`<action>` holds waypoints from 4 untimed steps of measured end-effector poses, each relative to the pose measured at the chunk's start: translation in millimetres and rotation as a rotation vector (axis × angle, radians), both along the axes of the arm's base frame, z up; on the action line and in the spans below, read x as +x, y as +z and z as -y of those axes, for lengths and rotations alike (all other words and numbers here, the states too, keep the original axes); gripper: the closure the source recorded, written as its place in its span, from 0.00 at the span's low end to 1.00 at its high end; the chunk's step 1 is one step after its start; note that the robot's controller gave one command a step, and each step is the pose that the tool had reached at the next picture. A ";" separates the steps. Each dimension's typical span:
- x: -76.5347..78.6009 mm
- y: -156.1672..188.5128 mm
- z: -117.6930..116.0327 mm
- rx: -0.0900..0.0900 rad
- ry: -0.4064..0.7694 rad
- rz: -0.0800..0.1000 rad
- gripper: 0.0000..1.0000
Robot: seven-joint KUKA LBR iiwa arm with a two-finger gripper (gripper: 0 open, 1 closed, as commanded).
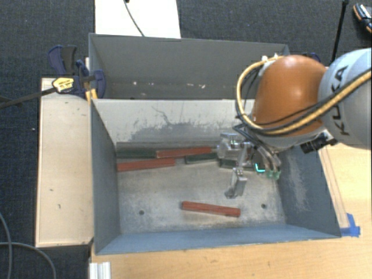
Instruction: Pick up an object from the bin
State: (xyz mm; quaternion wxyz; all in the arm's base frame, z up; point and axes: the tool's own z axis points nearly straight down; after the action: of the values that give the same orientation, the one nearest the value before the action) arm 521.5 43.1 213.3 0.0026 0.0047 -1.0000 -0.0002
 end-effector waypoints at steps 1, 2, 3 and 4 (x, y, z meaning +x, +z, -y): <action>1.7 3.8 0.2 0.000 -0.002 0.008 0.00; -18.3 -66.0 0.1 0.001 -0.018 0.012 0.00; -33.2 -86.5 0.3 0.000 0.006 0.002 0.00; -34.3 -93.0 -2.3 0.000 -0.064 0.006 0.00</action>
Offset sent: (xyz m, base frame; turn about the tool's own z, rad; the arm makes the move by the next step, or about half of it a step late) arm -0.0419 -0.0003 -0.1433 0.0388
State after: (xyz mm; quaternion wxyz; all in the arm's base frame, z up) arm 487.2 45.4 120.3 -0.0003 -0.0271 -0.9996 -0.0004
